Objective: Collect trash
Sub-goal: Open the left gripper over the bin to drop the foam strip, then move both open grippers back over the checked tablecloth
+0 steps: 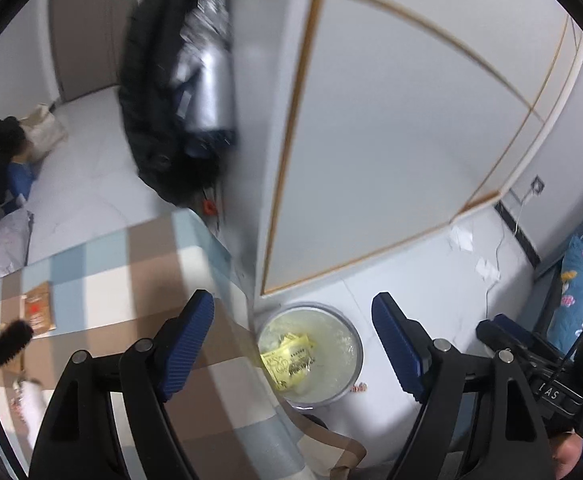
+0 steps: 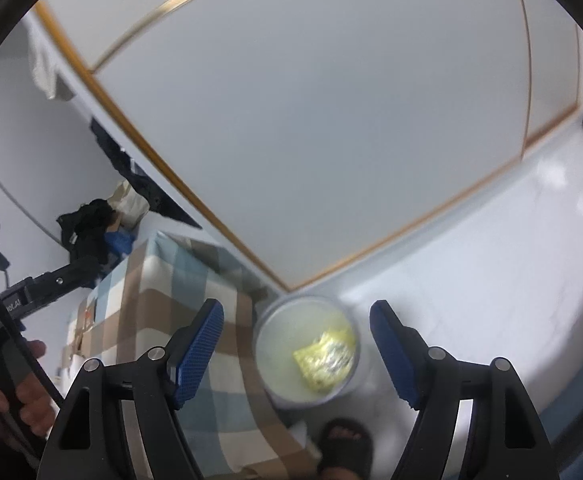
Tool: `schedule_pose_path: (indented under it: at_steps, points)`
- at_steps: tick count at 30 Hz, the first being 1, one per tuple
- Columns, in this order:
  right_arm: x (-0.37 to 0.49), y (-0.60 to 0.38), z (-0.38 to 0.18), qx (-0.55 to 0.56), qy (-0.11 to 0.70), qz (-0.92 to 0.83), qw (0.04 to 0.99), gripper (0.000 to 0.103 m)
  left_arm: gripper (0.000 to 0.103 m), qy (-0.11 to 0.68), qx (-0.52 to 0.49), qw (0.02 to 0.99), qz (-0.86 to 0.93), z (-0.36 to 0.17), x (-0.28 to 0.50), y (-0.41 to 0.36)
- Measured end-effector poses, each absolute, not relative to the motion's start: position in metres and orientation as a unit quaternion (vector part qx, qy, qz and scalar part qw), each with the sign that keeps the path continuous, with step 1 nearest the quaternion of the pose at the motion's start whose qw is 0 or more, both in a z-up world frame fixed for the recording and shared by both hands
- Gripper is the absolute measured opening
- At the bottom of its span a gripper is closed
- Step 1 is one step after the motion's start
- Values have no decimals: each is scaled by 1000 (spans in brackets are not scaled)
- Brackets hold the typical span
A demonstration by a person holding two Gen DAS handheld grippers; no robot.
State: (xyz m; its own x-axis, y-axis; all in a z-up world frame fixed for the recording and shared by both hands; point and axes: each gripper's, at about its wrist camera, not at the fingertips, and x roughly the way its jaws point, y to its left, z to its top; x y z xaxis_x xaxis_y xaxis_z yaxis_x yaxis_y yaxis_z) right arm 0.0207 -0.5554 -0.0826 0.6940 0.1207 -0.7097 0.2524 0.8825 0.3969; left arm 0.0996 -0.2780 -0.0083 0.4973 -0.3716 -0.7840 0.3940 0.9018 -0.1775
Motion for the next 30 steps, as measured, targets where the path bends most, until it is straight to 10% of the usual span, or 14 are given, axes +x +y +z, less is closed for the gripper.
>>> schedule_pose_path:
  at_steps: [30]
  points:
    - [7,-332,47,124,291,95,944,91,87,318,-63,943,-69,56,54,-56]
